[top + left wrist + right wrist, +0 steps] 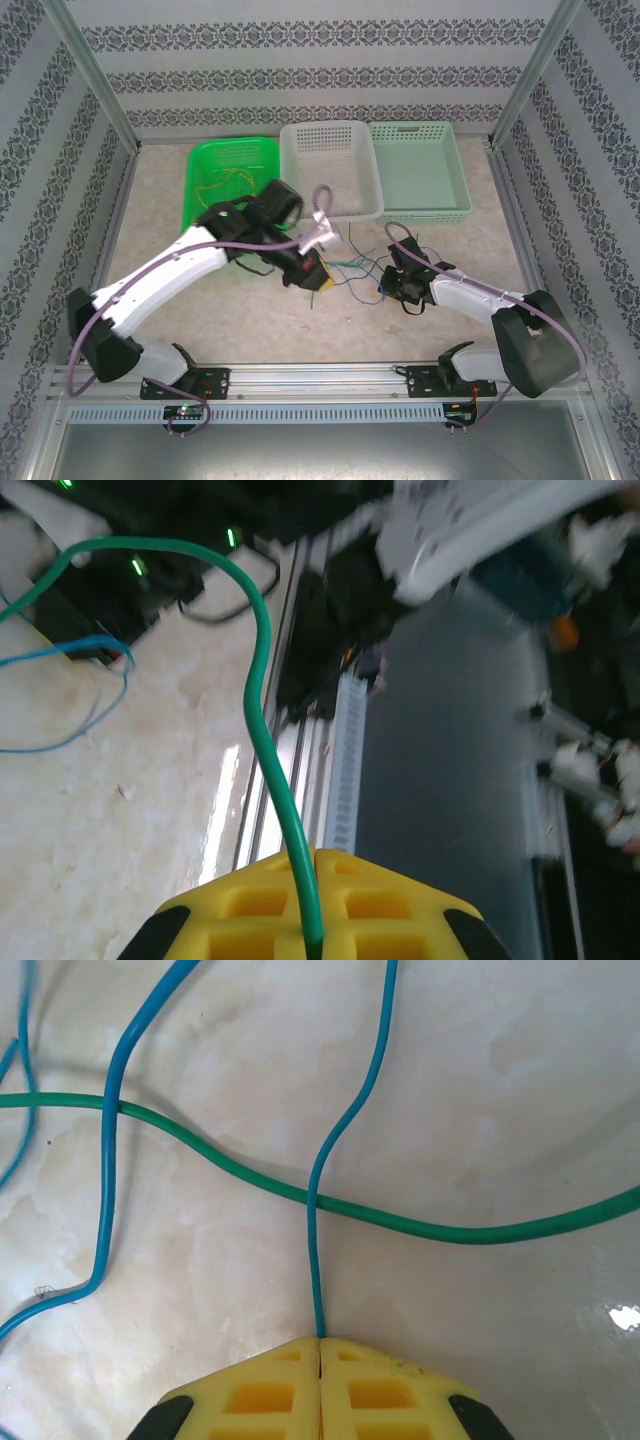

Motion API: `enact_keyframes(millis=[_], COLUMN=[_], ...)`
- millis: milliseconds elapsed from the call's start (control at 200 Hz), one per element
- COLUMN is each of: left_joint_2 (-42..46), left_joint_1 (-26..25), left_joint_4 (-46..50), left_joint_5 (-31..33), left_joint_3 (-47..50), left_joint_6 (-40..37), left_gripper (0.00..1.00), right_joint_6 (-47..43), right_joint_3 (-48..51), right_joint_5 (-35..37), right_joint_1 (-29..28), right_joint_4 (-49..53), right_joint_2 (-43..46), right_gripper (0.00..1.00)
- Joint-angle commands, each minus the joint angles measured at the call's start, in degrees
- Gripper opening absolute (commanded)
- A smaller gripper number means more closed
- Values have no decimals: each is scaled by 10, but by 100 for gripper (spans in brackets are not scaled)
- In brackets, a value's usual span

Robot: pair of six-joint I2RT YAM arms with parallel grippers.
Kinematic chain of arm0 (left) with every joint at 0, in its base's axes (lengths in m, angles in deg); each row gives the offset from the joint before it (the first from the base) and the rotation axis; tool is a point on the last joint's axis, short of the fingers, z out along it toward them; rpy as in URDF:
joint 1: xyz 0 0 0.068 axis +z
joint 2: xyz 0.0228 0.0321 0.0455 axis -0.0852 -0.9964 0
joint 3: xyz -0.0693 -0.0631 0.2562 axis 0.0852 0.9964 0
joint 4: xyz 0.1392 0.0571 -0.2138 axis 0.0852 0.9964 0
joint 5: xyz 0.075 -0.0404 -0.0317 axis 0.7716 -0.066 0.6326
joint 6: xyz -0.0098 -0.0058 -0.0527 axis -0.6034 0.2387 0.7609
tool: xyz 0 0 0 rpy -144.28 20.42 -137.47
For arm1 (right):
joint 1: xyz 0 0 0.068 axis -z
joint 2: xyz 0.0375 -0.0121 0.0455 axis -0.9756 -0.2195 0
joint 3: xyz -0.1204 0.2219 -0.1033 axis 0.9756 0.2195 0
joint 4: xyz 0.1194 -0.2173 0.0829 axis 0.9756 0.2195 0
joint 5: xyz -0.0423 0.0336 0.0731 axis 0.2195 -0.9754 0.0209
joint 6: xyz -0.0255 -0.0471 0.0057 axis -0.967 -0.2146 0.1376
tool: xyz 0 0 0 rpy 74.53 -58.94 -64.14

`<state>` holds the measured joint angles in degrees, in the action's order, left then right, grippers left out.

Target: Untangle the cables

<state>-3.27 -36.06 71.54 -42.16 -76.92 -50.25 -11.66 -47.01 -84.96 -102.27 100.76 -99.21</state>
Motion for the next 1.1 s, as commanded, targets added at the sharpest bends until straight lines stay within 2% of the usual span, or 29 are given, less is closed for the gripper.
enact_keyframes(millis=[0,145,345,570,719,789,829,924,974,1059,1099], left_joint_2=[55,74,67,78,110,119,117,100,95,97,100], left_joint_1=[46,93,102,116,129,133,133,133,133,133,133], left_joint_4=[-74,-157,-300,-391,-425,-458,-470,-467,-470,-473,-466], left_joint_5=[-79,-124,-153,-69,22,32,30,14,11,24,35], left_joint_3=[4,-14,-19,-5,11,19,21,20,30,47,49], left_joint_6=[59,123,237,294,288,302,311,321,327,321,312], left_gripper=[5,5,4,4,4,4,4,4,3,3,3], right_joint_6=[13,9,11,8,3,-3,-11,-36,-47,-66,-69], right_joint_3=[35,27,32,36,35,30,26,13,6,-5,-7], right_joint_5=[15,14,15,10,5,3,1,5,14,37,45], right_joint_1=[4,4,5,5,4,4,3,-4,-11,-20,-21], right_joint_4=[-73,-73,-80,-88,-91,-88,-87,-80,-71,-52,-42], right_joint_2=[-67,-82,-84,-92,-103,-108,-105,-70,-44,11,35], right_gripper=[8,7,7,5,2,2,7,31,40,45,50])
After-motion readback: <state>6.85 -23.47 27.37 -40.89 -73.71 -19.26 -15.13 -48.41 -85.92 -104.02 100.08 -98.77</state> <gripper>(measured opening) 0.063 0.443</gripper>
